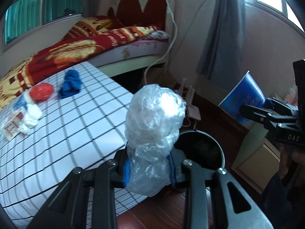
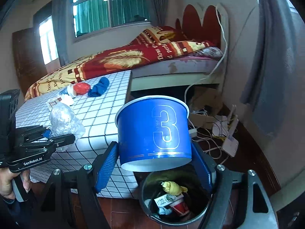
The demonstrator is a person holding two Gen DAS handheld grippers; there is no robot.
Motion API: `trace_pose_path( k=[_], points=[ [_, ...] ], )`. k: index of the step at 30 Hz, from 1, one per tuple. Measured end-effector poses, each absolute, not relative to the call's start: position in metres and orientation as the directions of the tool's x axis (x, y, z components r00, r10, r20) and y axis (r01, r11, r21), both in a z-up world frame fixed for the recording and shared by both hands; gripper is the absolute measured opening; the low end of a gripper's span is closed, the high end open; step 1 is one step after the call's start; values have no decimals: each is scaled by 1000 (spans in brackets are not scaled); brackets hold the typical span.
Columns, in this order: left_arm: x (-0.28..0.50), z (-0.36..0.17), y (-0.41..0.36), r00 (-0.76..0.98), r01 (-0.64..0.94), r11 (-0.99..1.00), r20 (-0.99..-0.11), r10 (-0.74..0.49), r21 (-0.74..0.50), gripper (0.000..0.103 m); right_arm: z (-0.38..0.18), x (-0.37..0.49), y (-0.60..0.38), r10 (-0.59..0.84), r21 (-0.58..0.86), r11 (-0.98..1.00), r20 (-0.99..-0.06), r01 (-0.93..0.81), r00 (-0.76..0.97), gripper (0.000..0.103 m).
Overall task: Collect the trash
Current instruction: 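Carry the plastic bag and blue cup toward the black bin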
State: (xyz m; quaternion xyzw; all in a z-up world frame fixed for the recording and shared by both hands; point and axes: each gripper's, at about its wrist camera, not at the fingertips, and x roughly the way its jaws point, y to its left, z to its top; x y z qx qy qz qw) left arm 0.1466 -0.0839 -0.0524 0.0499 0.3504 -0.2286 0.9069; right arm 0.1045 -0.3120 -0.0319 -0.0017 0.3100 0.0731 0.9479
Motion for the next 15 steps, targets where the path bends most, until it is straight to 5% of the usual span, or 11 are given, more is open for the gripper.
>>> trace_pose_path(
  k=[15],
  points=[
    [146, -92, -150, 518, 572, 813, -722, -459, -107, 32, -76, 89, -362, 82, 51, 997, -661, -64, 746, 77]
  ],
)
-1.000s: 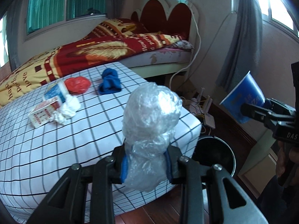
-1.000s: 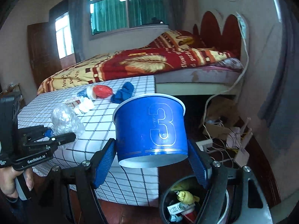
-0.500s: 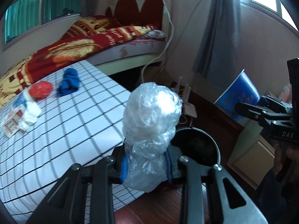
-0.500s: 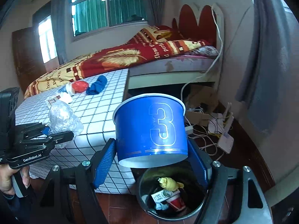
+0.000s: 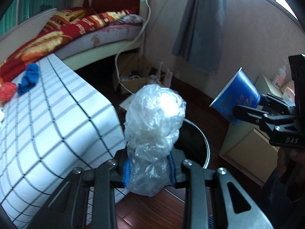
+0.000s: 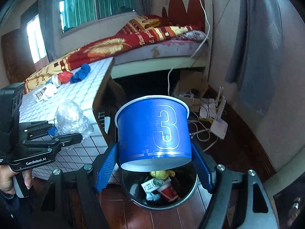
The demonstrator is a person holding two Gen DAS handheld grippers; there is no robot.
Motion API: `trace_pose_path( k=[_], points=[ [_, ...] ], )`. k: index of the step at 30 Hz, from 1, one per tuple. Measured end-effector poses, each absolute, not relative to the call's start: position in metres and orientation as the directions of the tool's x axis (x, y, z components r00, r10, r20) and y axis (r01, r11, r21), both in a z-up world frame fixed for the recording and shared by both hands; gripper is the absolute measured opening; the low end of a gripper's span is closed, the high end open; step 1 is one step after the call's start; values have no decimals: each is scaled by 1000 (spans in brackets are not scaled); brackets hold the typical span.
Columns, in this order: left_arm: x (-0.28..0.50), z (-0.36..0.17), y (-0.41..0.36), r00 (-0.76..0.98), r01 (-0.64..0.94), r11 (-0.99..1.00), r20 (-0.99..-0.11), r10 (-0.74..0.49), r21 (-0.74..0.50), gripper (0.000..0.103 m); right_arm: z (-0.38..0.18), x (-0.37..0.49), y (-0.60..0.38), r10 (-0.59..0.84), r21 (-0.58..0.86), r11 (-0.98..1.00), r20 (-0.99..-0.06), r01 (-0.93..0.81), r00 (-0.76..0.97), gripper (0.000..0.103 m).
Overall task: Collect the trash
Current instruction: 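Carry the plastic bag and blue cup toward the black bin, then open both tools to drop the bag and blue cup into the bin, then move both tools back toward the remaining trash on the table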
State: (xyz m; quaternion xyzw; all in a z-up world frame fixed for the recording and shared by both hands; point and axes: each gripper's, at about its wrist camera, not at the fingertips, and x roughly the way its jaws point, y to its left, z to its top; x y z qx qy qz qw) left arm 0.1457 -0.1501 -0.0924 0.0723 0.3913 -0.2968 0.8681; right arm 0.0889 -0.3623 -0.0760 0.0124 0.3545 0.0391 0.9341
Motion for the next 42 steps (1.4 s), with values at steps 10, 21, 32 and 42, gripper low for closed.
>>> trace_pose_path(
  k=[10, 21, 32, 42],
  points=[
    [153, -134, -183, 417, 603, 784, -779, -469, -149, 32, -130, 93, -379, 103, 52, 994, -745, -96, 659, 77],
    [182, -185, -208, 279, 604, 768, -847, -453, -212, 33, -197, 133, -377, 142, 44, 979, -845, -198, 516, 77],
    [175, -204, -193, 353, 527, 844, -879, -322, -97, 103, -225, 139, -390, 26, -43, 990, -880, -135, 474, 103],
    [164, -179, -158, 458, 453, 890, -843, -283, -53, 103, -195, 128, -381, -8, -62, 995, -848, -84, 530, 103]
  ],
)
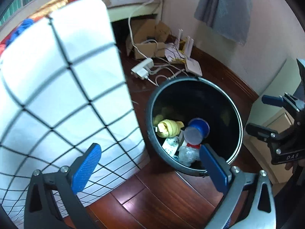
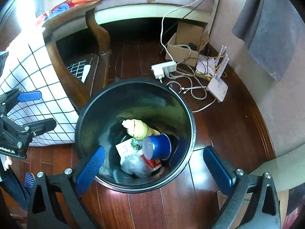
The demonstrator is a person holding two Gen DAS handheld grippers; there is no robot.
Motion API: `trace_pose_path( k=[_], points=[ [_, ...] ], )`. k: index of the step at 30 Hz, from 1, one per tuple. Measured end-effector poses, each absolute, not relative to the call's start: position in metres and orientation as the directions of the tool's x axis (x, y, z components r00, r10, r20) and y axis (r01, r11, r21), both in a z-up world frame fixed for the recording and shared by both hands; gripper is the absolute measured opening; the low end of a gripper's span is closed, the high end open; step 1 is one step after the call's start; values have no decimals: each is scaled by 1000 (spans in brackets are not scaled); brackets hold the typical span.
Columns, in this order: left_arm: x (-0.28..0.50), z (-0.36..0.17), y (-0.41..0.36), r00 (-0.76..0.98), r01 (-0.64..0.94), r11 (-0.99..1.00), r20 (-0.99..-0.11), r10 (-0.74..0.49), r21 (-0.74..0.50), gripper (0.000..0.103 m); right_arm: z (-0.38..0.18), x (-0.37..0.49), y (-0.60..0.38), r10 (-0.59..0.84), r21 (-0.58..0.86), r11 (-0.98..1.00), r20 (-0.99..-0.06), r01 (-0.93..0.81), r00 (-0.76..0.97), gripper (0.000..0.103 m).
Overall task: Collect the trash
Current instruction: 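Move both tools back toward the remaining trash on the table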
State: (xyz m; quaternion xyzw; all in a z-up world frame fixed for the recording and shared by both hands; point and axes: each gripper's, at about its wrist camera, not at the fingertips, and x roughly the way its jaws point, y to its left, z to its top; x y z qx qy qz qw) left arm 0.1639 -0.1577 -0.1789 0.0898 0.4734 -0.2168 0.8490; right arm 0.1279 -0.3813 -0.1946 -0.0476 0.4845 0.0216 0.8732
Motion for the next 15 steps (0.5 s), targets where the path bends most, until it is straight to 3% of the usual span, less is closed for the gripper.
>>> trace_pose_path(
  k=[15],
  points=[
    [142, -116, -116, 572, 390, 921, -779, -257, -17, 103, -133, 105, -339, 13, -48, 996, -777, -79, 629, 103]
  ],
)
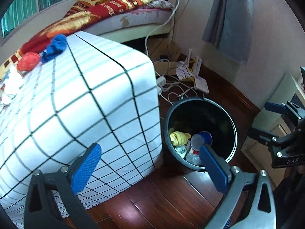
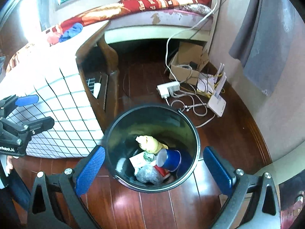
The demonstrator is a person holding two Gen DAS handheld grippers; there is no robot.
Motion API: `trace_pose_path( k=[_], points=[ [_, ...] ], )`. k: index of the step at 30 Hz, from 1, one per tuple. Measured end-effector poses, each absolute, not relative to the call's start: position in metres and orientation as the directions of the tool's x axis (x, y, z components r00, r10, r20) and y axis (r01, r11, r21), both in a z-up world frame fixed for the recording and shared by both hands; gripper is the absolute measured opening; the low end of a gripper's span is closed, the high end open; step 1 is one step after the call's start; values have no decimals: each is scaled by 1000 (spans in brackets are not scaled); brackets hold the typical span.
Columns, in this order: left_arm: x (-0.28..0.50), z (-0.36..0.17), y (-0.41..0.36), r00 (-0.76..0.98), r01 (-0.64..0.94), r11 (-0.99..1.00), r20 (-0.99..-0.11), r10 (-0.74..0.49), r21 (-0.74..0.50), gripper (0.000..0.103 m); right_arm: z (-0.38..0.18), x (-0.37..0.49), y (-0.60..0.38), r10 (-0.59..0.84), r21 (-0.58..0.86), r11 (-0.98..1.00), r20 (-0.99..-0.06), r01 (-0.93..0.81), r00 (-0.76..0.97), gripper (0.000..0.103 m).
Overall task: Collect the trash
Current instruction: 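Move both tools back toward the remaining trash on the table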
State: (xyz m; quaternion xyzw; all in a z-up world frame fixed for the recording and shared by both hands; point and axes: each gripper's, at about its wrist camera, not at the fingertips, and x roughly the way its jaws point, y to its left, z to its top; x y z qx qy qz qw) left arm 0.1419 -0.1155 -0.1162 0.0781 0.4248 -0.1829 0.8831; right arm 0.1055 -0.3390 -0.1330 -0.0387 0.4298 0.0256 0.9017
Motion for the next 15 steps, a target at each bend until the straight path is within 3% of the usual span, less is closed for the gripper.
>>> trace_pose_path(
  k=[15],
  points=[
    [128, -67, -50, 686, 283, 959, -700, -200, 3, 103, -69, 117, -260, 97, -54, 982, -682, -182, 725, 103]
  ],
)
